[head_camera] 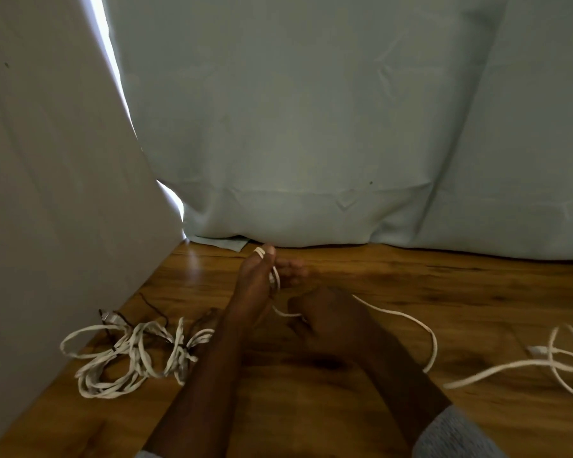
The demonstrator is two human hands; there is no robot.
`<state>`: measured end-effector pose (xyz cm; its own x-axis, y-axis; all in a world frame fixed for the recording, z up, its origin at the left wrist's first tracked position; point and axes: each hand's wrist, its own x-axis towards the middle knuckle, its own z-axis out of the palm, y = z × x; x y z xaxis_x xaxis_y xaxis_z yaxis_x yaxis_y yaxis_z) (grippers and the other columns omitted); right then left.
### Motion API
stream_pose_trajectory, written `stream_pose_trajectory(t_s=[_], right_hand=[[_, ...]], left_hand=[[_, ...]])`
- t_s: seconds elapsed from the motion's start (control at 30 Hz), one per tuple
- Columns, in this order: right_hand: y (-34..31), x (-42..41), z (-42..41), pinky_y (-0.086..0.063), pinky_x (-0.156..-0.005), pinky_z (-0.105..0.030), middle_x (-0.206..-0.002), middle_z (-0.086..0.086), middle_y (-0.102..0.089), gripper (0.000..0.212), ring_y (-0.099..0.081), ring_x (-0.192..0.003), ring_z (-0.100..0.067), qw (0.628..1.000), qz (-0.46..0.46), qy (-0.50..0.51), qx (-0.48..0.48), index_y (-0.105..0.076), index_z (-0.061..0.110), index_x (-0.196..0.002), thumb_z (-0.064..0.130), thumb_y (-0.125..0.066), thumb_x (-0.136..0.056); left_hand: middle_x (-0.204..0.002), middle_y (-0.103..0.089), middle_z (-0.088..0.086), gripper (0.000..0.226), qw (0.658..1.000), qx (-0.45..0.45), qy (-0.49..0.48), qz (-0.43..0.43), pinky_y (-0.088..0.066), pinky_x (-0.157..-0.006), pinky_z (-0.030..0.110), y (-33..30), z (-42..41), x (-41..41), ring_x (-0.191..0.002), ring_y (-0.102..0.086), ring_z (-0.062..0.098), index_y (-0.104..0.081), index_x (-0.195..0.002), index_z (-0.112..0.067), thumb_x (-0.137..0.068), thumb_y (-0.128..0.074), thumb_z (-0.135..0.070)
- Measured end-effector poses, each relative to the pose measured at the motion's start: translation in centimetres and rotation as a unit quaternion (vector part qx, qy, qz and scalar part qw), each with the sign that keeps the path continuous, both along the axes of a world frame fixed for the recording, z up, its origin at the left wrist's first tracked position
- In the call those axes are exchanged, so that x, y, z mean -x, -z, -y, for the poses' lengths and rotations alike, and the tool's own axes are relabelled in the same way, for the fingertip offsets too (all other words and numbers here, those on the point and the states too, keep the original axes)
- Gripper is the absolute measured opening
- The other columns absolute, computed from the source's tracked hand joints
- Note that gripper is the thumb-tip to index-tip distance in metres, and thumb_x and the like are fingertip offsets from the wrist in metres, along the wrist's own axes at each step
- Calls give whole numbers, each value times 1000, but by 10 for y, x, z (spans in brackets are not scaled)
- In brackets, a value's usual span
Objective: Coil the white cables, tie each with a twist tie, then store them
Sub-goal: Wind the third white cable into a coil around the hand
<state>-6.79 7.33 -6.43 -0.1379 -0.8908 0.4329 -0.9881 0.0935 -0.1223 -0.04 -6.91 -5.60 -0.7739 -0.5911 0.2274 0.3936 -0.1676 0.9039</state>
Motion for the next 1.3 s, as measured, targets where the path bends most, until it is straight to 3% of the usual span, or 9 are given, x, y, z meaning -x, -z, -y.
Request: stream_pose_trajectory(t_s=[0.1, 0.27, 0.4, 0.5, 0.6, 0.73, 0.87, 1.17, 1.3], right_hand=[[-5, 12, -10, -44, -62, -21, -108, 6, -73, 39, -66, -87, -13, 998, 4, -7, 68, -63, 31, -125, 45, -58, -90], [-6, 22, -17, -38, -78, -18, -108, 5, -73, 31, -61, -94, -9, 995, 23, -12, 94, -66, 27, -123, 35, -65, -93], [1, 25, -13, -36, -82, -19, -103, 1, -71, 21, -52, -94, -6, 994, 37, -2, 101, -69, 19, -113, 28, -63, -96], [0, 30, -17, -33, -78, -15, -101, 5, -70, 16, -54, -92, -5, 990, 83, 3, 113, -69, 22, -109, 30, -67, -95], [0, 32, -20, -38, -70, -13, -90, 16, -62, 10, -54, -81, 1, 983, 143, 3, 112, -65, 25, -102, 32, -66, -94], [6, 42, -20, -50, -74, -32, -94, 10, -64, 18, -60, -85, -6, 980, 156, 9, 121, -65, 24, -104, 39, -58, -97], [5, 51, -23, -49, -68, -37, -83, 9, -63, 26, -60, -76, -10, 983, 129, 22, 129, -67, 22, -95, 43, -52, -100], [8, 53, -22, -36, -62, -15, -83, 19, -60, 20, -51, -70, 3, 986, 102, 53, 121, -65, 35, -101, 41, -46, -103], [9, 57, -26, -41, -57, -22, -81, 17, -65, 25, -58, -68, -1, 983, 108, 75, 126, -65, 34, -101, 45, -44, -104]], left_hand=[[-74, -73, 6, 28, 988, 123, 9, 91, -51, -55, 27, 6, 0, -1, -63, -68, 18, -58, -121, -12, -106, -37, -24], [-72, -71, -2, 34, 962, 239, 22, 133, -53, -59, 26, 7, 0, -7, -67, -68, 13, -69, -106, -13, -107, -37, -26], [-59, -60, 8, 43, 935, 316, 81, 137, -40, -44, 31, 12, -8, -7, -46, -53, 25, -64, -80, -9, -108, -36, -27], [-53, -51, 4, 50, 937, 260, 139, 189, -27, -43, 28, 10, -9, -7, -38, -37, 17, -60, -68, -17, -106, -35, -39], [-51, -39, 4, 59, 930, 179, 210, 244, -18, -42, 26, 11, -4, -7, -36, -26, 15, -61, -79, -12, -101, -30, -57], [-47, -29, 0, 82, 879, 107, 366, 287, -14, -38, 22, 14, 4, -12, -32, -20, 10, -65, -87, -3, -91, -27, -75], [-41, -31, -7, 72, 867, 59, 446, 217, -16, -36, 18, 9, 3, -16, -30, -20, 4, -68, -90, -1, -98, -27, -59], [-44, -29, -5, 60, 876, -59, 473, 69, -20, -36, 18, 12, 10, -17, -31, -22, 6, -63, -118, 4, -98, -48, -50], [-47, -30, -4, 56, 879, -108, 464, 0, -19, -39, 23, 9, 14, -21, -34, -23, 7, -51, -133, 10, -102, -46, -36]])
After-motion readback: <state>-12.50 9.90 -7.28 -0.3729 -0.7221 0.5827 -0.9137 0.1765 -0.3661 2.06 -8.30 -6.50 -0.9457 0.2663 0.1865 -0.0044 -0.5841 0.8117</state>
